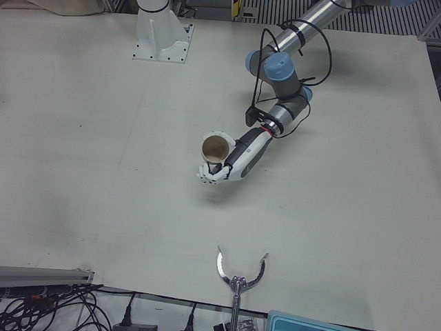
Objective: Pour water
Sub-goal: 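Carry the beige cup with the left hand toward the table center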
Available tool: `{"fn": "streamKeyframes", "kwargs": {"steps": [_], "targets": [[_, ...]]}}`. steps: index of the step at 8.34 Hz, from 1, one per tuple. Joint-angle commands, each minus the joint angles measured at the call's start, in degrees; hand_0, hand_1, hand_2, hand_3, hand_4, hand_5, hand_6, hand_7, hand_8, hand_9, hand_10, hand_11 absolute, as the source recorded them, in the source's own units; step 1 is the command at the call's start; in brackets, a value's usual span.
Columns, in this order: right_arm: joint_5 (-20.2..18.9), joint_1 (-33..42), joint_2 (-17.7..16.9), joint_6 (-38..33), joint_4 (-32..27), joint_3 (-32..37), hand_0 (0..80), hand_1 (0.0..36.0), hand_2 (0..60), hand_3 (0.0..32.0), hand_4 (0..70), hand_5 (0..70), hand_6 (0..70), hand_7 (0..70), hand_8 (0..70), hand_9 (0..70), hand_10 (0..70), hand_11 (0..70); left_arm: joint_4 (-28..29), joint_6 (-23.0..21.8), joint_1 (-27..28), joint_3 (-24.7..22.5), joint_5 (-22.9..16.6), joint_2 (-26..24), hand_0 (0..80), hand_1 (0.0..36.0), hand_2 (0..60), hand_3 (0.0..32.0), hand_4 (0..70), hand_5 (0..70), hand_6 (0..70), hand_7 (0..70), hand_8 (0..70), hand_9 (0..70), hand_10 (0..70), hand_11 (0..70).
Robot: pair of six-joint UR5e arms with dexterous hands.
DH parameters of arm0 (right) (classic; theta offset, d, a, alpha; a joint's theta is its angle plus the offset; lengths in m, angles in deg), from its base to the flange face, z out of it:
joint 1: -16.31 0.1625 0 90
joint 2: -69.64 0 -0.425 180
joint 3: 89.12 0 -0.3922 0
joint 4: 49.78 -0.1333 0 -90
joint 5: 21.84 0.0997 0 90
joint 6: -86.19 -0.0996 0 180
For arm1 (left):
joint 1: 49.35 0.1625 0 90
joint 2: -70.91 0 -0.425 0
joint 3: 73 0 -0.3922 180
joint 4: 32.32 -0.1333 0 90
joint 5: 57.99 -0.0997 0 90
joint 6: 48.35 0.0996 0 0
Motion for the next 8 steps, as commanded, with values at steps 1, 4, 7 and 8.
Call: {"fn": "streamKeyframes", "kwargs": {"steps": [1, 4, 7, 8], "targets": [[1.0, -3.4, 1.1, 1.0, 0.0, -0.7, 44.3, 18.2, 56.3, 0.0, 18.2, 43.1, 39.4, 45.4, 28.5, 40.1, 22.5, 33.7, -6.6, 1.5, 6.8, -0.4, 2.6, -9.5, 54.1, 36.0, 60.0, 0.0, 30.9, 70.0, 31.4, 50.2, 26.8, 34.5, 30.5, 46.0], [1.8, -8.3, 4.6, 4.4, 0.2, -2.0, 45.6, 19.0, 57.2, 0.0, 19.7, 44.9, 40.8, 47.3, 29.1, 40.8, 22.5, 33.8, -8.8, 7.9, 16.6, 1.0, 6.4, -19.5, 53.3, 36.0, 60.0, 0.0, 31.3, 70.0, 31.9, 50.5, 27.8, 35.3, 31.3, 47.0], [11.1, -19.2, 5.0, 8.5, 0.4, -8.2, 45.9, 19.7, 58.1, 0.0, 20.5, 46.7, 41.8, 48.3, 29.2, 40.8, 22.7, 34.0, -8.4, 8.0, 18.1, 5.6, 8.8, -23.2, 53.5, 36.0, 60.0, 0.0, 34.1, 70.0, 34.0, 51.7, 31.7, 39.2, 34.8, 51.3], [11.5, -19.2, 5.0, 8.8, 0.4, -8.9, 46.0, 19.7, 58.1, 0.0, 21.4, 47.2, 42.3, 49.0, 29.4, 41.0, 22.7, 34.1, -7.5, 8.2, 17.7, 7.3, 9.0, -23.5, 53.3, 36.0, 60.0, 0.0, 34.2, 70.0, 34.4, 52.1, 32.4, 40.0, 35.7, 52.4]]}}
